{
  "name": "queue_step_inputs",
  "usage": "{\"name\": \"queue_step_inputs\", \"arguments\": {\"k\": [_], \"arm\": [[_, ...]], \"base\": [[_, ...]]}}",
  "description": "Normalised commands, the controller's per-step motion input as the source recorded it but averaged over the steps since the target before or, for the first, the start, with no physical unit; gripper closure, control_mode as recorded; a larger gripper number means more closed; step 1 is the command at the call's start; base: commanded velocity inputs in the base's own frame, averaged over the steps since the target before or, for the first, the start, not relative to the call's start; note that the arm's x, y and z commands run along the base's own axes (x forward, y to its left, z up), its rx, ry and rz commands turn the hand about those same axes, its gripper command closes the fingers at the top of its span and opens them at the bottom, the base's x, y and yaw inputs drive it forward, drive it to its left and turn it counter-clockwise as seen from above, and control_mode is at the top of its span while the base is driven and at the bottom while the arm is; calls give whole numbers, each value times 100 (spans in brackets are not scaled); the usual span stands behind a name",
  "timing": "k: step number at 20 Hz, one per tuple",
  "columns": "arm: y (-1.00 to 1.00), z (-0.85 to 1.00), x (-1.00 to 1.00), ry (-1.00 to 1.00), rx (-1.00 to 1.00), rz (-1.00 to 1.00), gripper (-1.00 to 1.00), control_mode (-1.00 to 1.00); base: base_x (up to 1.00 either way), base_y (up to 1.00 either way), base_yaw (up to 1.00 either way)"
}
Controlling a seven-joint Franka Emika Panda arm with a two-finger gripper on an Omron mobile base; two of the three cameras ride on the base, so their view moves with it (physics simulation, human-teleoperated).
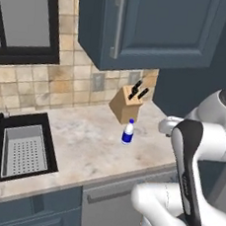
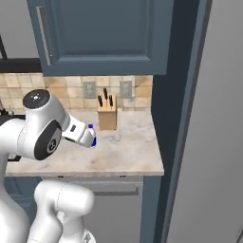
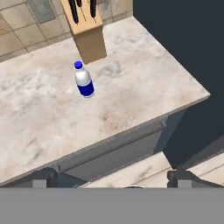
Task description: Place the drinks on the dining counter in a tight cluster.
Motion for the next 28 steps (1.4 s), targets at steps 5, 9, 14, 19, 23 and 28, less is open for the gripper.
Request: {"name": "queue_step_inputs", "arguments": {"k": [5, 9, 14, 19, 23, 28], "arm": [[0, 0, 0, 0, 0, 0, -100, 100], [0, 0, 0, 0, 0, 0, -100, 100], [0, 0, 0, 0, 0, 0, -100, 100], [0, 0, 0, 0, 0, 0, -100, 100], [0, 0, 0, 0, 0, 0, -100, 100], [0, 0, 0, 0, 0, 0, -100, 100]], "base": [[50, 3, 37], [57, 0, 35], [45, -1, 22], [0, 0, 1], [0, 0, 0], [1, 0, 0]]}}
